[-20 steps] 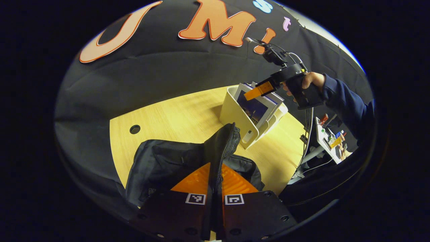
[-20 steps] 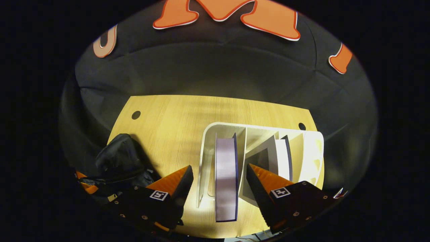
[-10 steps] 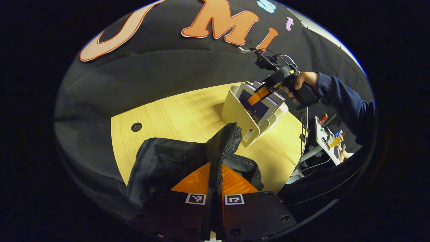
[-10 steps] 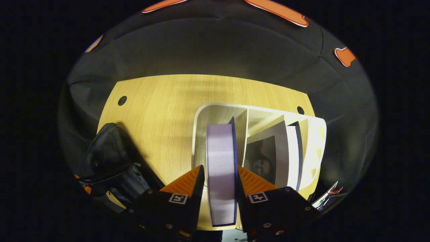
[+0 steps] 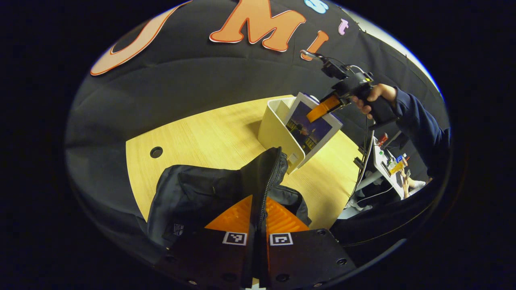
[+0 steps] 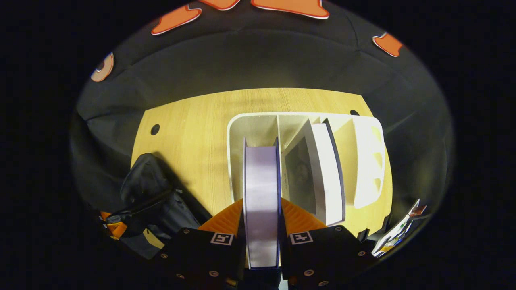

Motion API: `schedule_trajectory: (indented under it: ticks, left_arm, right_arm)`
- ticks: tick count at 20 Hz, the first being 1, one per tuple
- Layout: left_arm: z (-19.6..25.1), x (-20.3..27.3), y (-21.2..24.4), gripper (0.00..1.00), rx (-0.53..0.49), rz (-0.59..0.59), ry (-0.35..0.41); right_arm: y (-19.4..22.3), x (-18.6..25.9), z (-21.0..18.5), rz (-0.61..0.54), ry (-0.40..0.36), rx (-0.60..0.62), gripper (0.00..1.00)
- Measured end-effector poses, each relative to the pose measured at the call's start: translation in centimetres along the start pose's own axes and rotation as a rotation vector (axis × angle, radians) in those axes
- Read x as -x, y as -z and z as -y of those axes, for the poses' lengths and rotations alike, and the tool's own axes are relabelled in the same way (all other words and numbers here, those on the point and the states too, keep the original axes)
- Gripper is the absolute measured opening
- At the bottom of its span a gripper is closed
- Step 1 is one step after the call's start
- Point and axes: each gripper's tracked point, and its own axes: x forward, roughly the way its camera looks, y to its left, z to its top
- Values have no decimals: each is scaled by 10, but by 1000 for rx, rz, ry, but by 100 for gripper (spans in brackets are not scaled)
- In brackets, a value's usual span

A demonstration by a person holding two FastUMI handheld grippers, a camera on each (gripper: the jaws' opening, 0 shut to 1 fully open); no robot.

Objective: Open the schoolbag, grab two books from the bookshelf and put them into the schoolbag.

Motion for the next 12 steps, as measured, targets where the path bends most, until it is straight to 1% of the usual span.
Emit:
schedule_trajectory:
  ticks: [3, 4, 5, 12]
  left_arm:
    - [-1, 0, 0, 7, 4, -1, 0]
    - [0, -2, -1, 7, 4, -2, 0]
    - [1, -3, -2, 7, 5, -4, -2]
    - [13, -1, -8, 7, -10, -3, -1]
  right_arm:
    - [9, 22, 11, 42, -1, -10, 35]
    - [13, 31, 12, 57, -6, -16, 29]
    - [17, 38, 15, 67, -12, -25, 35]
    - [45, 78, 23, 125, -90, -51, 34]
